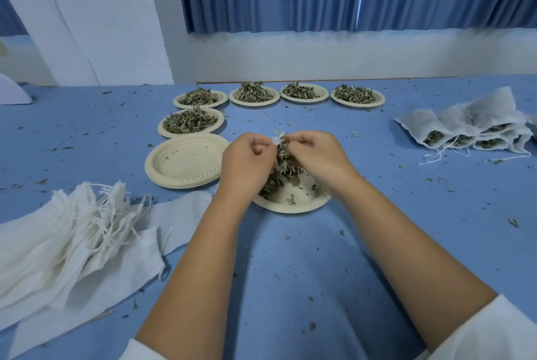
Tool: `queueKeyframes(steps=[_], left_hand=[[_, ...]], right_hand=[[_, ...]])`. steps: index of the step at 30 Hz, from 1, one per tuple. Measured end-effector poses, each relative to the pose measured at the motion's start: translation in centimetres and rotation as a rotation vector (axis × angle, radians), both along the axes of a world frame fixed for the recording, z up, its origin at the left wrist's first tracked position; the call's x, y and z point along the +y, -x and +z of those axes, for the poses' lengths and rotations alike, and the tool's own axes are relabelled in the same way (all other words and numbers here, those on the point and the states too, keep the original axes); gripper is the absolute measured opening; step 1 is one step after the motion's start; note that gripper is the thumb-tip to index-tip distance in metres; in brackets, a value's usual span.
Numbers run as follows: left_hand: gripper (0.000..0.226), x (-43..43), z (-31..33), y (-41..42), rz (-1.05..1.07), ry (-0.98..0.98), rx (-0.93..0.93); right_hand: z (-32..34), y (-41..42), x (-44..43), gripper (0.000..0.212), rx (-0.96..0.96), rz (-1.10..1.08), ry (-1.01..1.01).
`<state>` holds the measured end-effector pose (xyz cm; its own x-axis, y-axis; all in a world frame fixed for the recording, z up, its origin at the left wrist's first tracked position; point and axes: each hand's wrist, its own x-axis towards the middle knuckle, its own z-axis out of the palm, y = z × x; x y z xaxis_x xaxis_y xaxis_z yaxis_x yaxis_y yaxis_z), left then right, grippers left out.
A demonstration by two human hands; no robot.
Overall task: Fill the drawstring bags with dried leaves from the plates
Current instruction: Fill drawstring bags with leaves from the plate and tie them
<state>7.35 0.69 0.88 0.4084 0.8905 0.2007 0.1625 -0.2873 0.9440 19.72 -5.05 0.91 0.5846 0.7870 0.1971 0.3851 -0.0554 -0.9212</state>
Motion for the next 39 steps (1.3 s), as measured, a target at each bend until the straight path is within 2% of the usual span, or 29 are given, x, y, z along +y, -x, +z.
queueKeyframes(steps=[2,3,8,14,18,20,24,26,34,39], left_hand=[[0.006,0.2,0.0,0.0,0.027,0.037,-0.026],[0.005,0.3,-0.1,0.0,0.032,0.043,-0.022],[0.010,0.2,0.0,0.0,0.030,0.027,0.007],[0.009,0.1,0.2,-0.1,0.008,-0.003,-0.021],[0.010,0.0,0.2,-0.1,-0.022,-0.033,-0.017],[0.009,0.0,0.1,-0.1,0.002,-0.050,-0.010],[0.009,0.2,0.2,0.2,0.038,0.033,-0.076],[0.010,0.2,0.2,0.3,0.055,0.037,-0.097],[0.011,0.6,0.4,0.4,0.168,0.073,-0.183],[0.012,0.7,0.5,0.7,0.170,0.143,-0.242]], right_hand=[[0.3,0.1,-0.2,0.026,0.124,0.067,-0.015],[0.3,0.2,-0.3,0.028,0.124,0.077,-0.022],[-0.4,0.7,-0.1,0.017,-0.007,-0.034,-0.065],[-1.1,0.8,-0.1,0.014,-0.458,-0.109,-0.089],[-0.9,0.9,-0.4,0.016,-0.622,0.081,0.092],[-0.7,0.9,-0.6,0.022,-0.612,0.147,0.127],[-0.2,0.8,-0.7,0.022,-0.412,0.022,-0.032],[0.0,0.8,-0.9,0.022,-0.378,0.018,-0.077],[-0.3,0.9,-1.6,0.029,-0.492,0.066,-0.184],[-0.5,1.1,-1.5,0.031,-0.521,0.070,-0.160]])
